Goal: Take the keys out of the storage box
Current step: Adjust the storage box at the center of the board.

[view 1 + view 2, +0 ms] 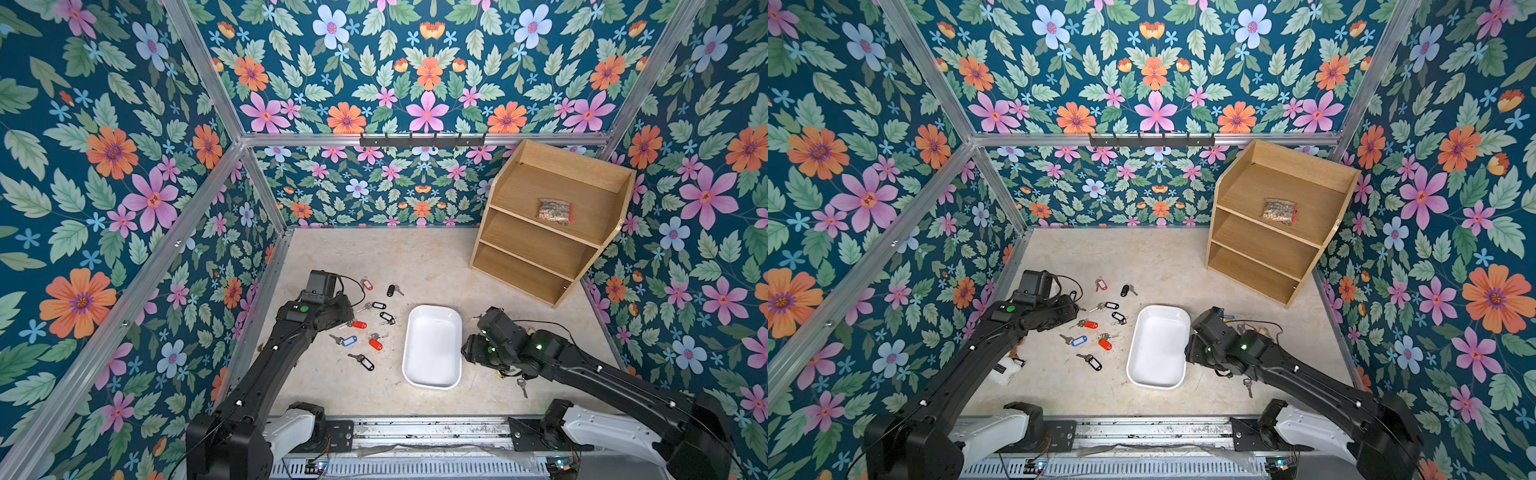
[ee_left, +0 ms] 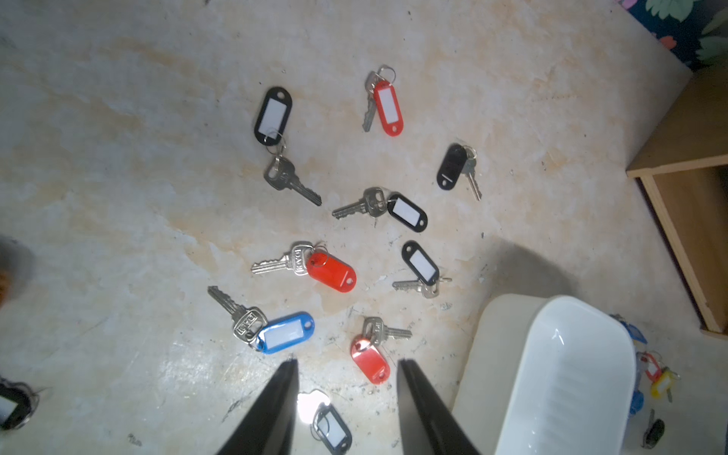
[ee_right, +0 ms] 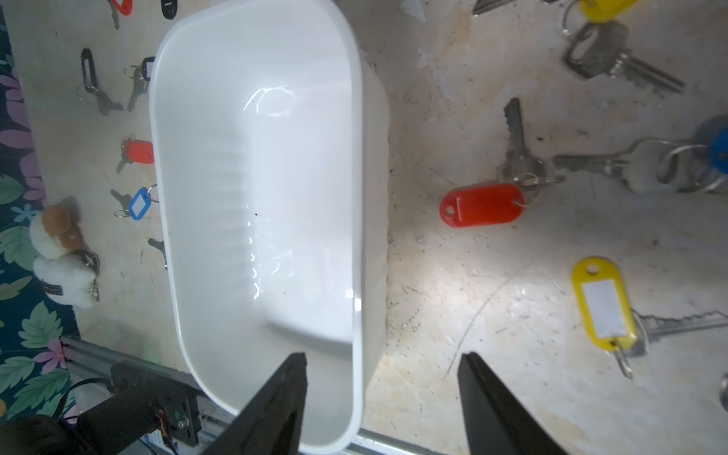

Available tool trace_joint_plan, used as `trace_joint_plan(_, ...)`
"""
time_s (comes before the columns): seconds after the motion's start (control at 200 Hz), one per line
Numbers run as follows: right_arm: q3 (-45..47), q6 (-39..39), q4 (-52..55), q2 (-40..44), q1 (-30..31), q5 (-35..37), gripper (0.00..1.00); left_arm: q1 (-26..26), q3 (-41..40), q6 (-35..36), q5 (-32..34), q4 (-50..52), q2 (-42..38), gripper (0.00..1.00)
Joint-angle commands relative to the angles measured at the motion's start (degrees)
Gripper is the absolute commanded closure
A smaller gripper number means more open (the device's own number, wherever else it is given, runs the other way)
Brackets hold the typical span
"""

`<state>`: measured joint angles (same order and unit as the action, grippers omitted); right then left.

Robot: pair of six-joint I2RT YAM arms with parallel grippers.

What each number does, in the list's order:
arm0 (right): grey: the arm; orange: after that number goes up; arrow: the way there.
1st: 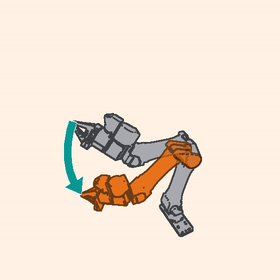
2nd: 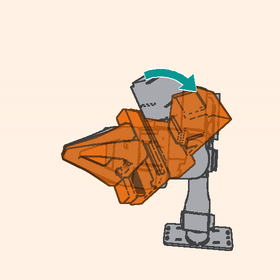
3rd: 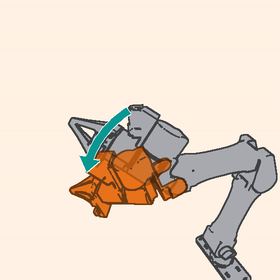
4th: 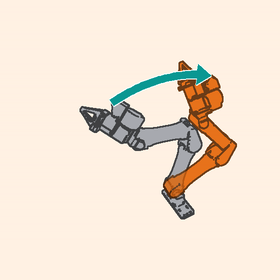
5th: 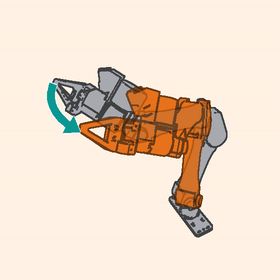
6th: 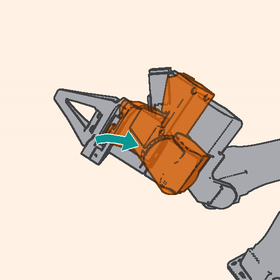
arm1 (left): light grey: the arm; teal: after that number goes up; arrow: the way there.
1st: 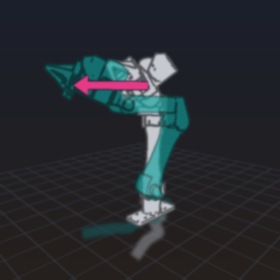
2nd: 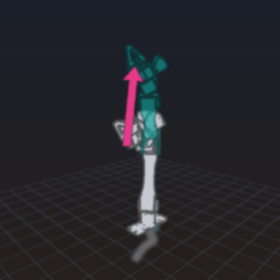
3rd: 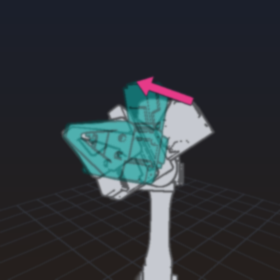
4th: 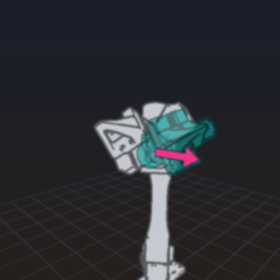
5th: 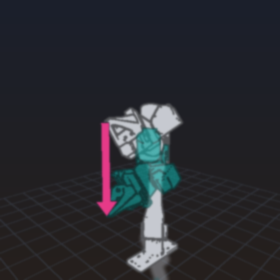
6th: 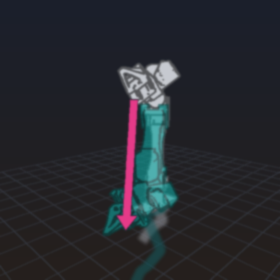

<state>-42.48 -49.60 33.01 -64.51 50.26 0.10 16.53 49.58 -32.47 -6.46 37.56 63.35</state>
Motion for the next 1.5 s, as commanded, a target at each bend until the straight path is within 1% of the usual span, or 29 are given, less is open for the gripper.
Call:
trace_joint_plan(0.0,-2.79,1.92,-4.57,-5.45,-0.26,2.23,0.36,1.94,-1.62,-2.15,0.22,0.67,-0.6,0.53)
trace_joint_plan(0.13,-9.11,6.67,-2.37,-12.24,-2.12,3.04,0.4,3.83,-3.45,-3.4,-0.22,1.2,-1.43,0.54)
trace_joint_plan(0.25,-17.19,12.03,3.66,-17.54,-3.77,5.92,0.49,7.14,-4.97,-7.42,0.7,1.33,-3.59,0.54)
trace_joint_plan(0.34,-22.12,14.87,6.68,-19.99,-5.02,7.01,0.52,12.83,-5.87,-12.77,1.93,1.24,-4.96,0.54)
trace_joint_plan(0.42,-24.2,17.02,6.83,-21.03,-6.59,6.78,0.53,19.72,-6.42,-18.29,3.33,0.6,-5.39,0.54)
trace_joint_plan(0.47,-25.23,19.37,5.96,-21.77,-8.38,5.2,0.53,24.24,-6.44,-21.99,4.94,0.58,-5.43,0.53)
trace_joint_plan(0.51,-26.64,21.63,5.9,-22.95,-9.83,3.91,0.52,27.38,-6.32,-24.66,6.22,0.5,-5.3,0.53)
trace_joint_plan(0.56,-29.81,25.23,7.48,-25.47,-11.27,2.68,0.48,30.61,-6.25,-27.67,7.22,0.34,-4.85,0.52)
trace_joint_plan(0.635,-35.79,31.38,12.54,-29.83,-11.57,3.81,0.41,35.41,-5.87,-32.07,8.4,-0.75,-3.94,0.52)
trace_joint_plan(0.66,-38.13,33.28,14.76,-33.39,-11.53,4.18,0.39,36.91,-5.62,-33.47,8.83,-1.05,-3.35,0.51)
trace_joint_plan(0.77,-44.97,39.64,21.72,-39.72,-10.95,5.72,0.36,43.66,-3.44,-39.38,11.18,-1.18,0.51,0.49)
trace_joint_plan(0.85,-46.61,41.16,22.97,-41.3,-10.53,6.41,0.35,47.76,-1.91,-43.66,12.22,-2.05,3.86,0.45)
trace_joint_plan(0.94,-45.82,40.12,22.11,-40.18,-10.53,6.76,0.35,50.87,-1.16,-48.55,12.66,-3.98,7.27,0.41)
trace_joint_plan(0.965,-45.03,39.56,21.66,-39.4,-10.53,6.81,0.35,51.42,-1.16,-49.99,12.51,-4.82,7.87,0.37)
trace_joint_plan(1.055,-42.05,36.31,19.76,-35.81,-10.86,7.55,0.36,52.77,-2.01,-55.13,12.1,-7.43,9.07,0.36)
trace_joint_plan(1.095,-40.26,34.56,18.86,-33.42,-11.18,8.03,0.36,53.28,-2.6,-57.77,12.39,-8.01,8.92,0.33)
trace_joint_plan(1.145,-37.87,32.12,17.8,-30.99,-11.5,8.9,0.37,53.97,-3.16,-61.07,12.93,-8.13,8.6,0.32)
trace_joint_plan(1.155,-37.4,31.63,17.59,-28.86,-11.55,9.05,0.37,54.07,-3.24,-61.82,13.02,-8.14,8.56,0.32)
trace_joint_plan(1.185,-35.82,30.25,16.85,-26.16,-11.66,9.34,0.38,54.41,-3.25,-63.44,13.11,-8.12,8.33,0.31)
trace_joint_plan(1.19,-35.52,30.09,16.7,-25.78,-11.67,9.33,0.38,54.45,-3.21,-63.83,13.17,-8.12,8.3,0.31)
trace_joint_plan(1.205,-34.68,29.5,16.32,-24.88,-11.73,9.39,0.38,54.69,-3.1,-64.77,13.22,-8.12,8.22,0.23)
trace_joint_plan(1.23,-33.23,28.58,15.72,-22.78,-11.77,9.32,0.38,55.04,-2.9,-66.26,13.4,-8.12,8.13,0.2)
trace_joint_plan(1.375,-25.88,24.79,12.9,-13.29,-11.86,7.76,0.39,56.5,0.82,-74.43,14.7,-4.15,9.25,0.17)
trace_joint_plan(1.495,-21.5,22.85,11.51,-6.94,-11.91,5.89,0.41,56.5,5.42,-77.88,13.63,-1.26,12.84,0.17)
